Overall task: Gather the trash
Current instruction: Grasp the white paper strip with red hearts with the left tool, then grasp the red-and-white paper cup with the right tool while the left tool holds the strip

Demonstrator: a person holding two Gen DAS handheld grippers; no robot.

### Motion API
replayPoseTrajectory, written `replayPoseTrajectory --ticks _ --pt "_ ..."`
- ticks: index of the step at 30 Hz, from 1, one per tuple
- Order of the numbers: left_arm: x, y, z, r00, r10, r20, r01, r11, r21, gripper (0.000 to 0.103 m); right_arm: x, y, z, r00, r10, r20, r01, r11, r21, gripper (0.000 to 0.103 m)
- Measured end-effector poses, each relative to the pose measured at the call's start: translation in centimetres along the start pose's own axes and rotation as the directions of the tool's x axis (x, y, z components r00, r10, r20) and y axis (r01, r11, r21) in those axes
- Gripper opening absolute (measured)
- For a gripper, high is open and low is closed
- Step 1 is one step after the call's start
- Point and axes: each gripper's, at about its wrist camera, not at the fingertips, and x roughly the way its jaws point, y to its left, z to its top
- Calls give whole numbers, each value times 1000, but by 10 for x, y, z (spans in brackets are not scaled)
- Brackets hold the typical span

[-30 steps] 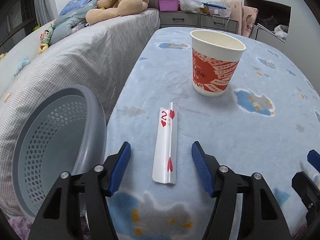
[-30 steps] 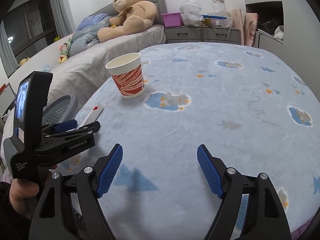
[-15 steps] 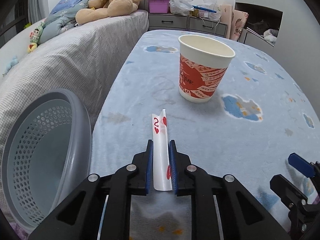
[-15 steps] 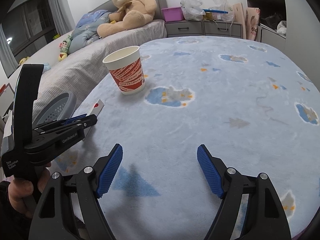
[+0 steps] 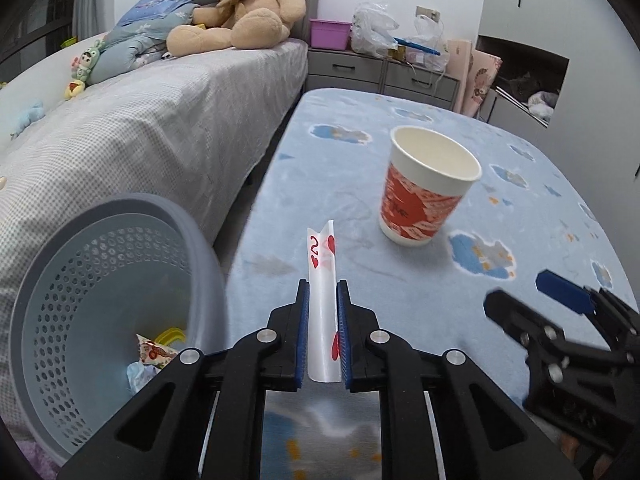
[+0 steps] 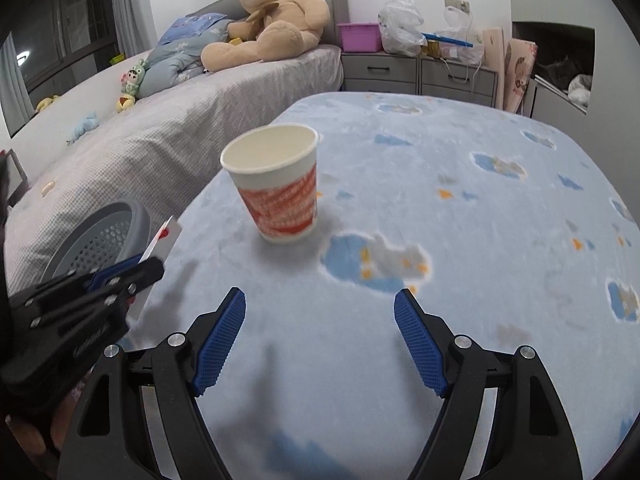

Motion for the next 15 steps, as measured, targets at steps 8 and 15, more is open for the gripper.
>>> replayPoseTrajectory --ticks 8,15 --pt "-6 33 9 1000 21 19 -20 998 -63 13 33 26 35 999 -21 45 24 998 -66 76" --pt "-7 44 11 999 41 36 -39 997 -64 13 63 44 50 997 -66 46 70 992 -108 76"
